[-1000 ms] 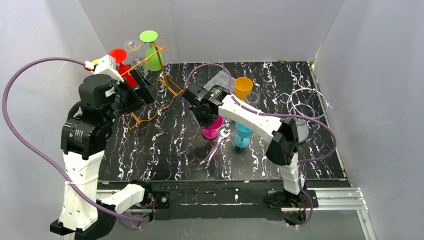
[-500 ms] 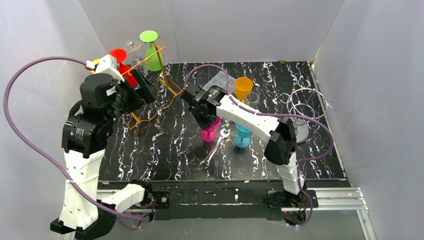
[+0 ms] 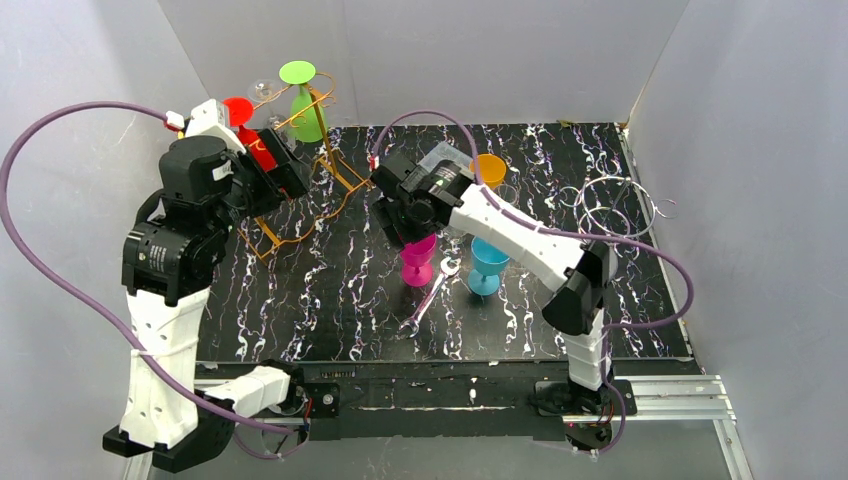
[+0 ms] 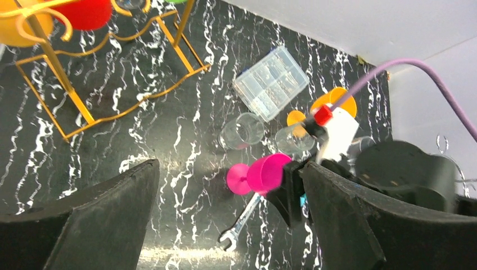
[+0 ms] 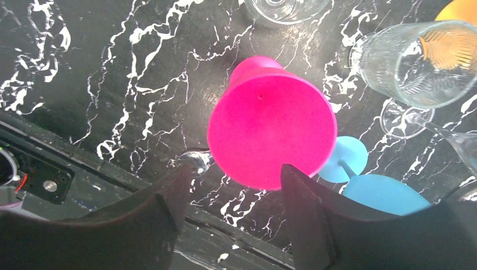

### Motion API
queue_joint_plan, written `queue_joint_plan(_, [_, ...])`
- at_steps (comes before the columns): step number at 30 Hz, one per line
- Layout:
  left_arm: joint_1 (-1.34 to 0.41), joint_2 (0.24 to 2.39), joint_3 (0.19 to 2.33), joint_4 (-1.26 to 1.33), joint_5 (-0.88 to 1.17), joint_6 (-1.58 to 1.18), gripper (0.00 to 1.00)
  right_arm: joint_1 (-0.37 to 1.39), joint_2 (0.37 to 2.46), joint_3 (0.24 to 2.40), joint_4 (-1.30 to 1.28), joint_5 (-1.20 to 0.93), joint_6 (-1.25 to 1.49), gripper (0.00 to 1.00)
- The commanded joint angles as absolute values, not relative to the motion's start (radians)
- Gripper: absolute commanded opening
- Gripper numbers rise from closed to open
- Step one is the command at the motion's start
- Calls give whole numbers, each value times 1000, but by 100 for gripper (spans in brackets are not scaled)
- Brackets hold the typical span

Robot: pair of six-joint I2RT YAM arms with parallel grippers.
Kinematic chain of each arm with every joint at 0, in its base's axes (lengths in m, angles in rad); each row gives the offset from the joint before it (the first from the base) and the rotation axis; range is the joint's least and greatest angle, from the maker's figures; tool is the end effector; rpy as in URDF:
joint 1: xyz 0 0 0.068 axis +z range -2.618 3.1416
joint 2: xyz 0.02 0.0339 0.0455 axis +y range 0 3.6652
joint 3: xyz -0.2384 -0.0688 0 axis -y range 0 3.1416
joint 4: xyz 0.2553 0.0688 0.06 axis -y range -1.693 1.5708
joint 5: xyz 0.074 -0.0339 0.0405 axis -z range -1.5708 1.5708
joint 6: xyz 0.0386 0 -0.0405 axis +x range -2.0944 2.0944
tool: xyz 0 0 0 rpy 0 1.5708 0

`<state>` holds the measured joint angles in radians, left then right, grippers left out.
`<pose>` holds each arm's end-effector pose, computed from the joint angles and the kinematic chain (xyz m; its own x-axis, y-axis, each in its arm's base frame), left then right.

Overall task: Take the wine glass off the wine glass rack
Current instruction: Place the wine glass at the center of the board.

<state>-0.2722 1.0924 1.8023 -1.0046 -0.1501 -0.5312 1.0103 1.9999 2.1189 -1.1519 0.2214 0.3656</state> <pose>0.1673 -0.0407 0.5045 -0.3061 -0.4346 -0.8470 -0.0314 0.8938 -0.4473 0.2319 0.3536 0.3243 -0.7004 -0.4598 -0.5459 -0.5526 0.8334 0.0070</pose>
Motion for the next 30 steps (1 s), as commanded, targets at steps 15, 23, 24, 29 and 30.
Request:
queue_joint_plan(15, [266, 1212, 1945, -1086, -9, -488, 98, 989, 1621, 1930, -920, 162, 358, 92])
queue_joint_plan(23, [516, 1256, 1841, -977, 267, -576, 68, 940, 1478, 1780, -845, 142, 334, 96])
queue_joint_plan(24, [527, 1263, 1835, -969, 277, -581, 63, 934, 1466, 1767, -836, 138, 328, 96])
queue_joint_plan(29, [575, 1287, 1800, -917, 311, -598, 43, 911, 1418, 1692, -786, 111, 317, 98])
queue_joint_plan(30, [582, 1292, 1789, -904, 325, -603, 41, 906, 1413, 1682, -780, 105, 314, 98])
